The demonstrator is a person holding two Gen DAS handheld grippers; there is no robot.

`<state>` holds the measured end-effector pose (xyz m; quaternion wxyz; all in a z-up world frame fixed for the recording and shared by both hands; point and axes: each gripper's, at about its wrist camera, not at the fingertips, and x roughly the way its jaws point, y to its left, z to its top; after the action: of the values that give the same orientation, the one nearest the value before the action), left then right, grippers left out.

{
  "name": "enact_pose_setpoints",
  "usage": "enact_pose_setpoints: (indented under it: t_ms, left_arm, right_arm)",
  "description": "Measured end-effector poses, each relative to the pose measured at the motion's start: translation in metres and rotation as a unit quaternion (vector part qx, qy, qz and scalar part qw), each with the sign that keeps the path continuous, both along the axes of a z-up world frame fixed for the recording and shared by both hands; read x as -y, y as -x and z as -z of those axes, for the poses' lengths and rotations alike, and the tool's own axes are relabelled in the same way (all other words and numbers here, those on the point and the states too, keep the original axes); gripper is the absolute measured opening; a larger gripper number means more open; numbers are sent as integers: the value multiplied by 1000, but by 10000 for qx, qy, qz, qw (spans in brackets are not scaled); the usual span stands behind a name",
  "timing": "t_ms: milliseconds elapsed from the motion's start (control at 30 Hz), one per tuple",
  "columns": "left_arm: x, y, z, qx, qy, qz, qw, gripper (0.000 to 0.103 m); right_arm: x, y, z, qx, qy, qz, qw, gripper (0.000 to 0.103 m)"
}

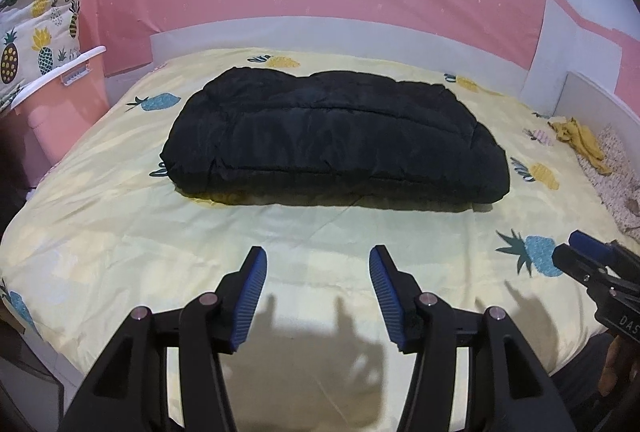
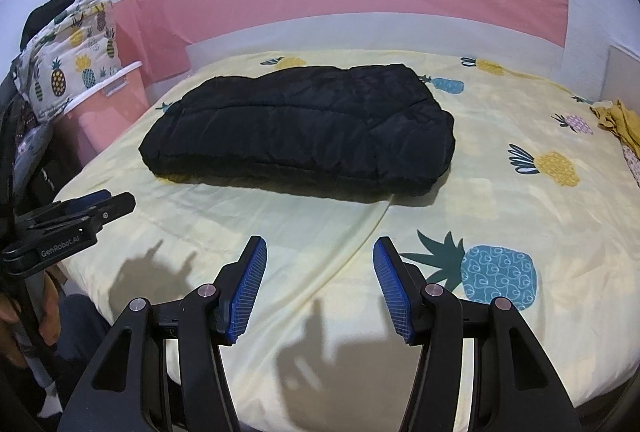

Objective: Fold large clothes

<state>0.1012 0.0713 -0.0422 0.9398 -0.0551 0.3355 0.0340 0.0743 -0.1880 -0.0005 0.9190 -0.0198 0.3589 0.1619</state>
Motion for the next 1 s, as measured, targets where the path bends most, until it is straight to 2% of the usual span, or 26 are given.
enact_pose_setpoints:
  t_ms: [433, 1000]
  left_arm:
    - [0, -4, 8, -130, 10, 16, 9999, 56]
    - [3, 1, 7, -100, -13, 23, 9999, 56]
  right_arm:
    - [-5, -2, 7, -127, 94, 14, 9999, 56]
    - [-3, -1, 8, -192, 97, 12, 9998, 56]
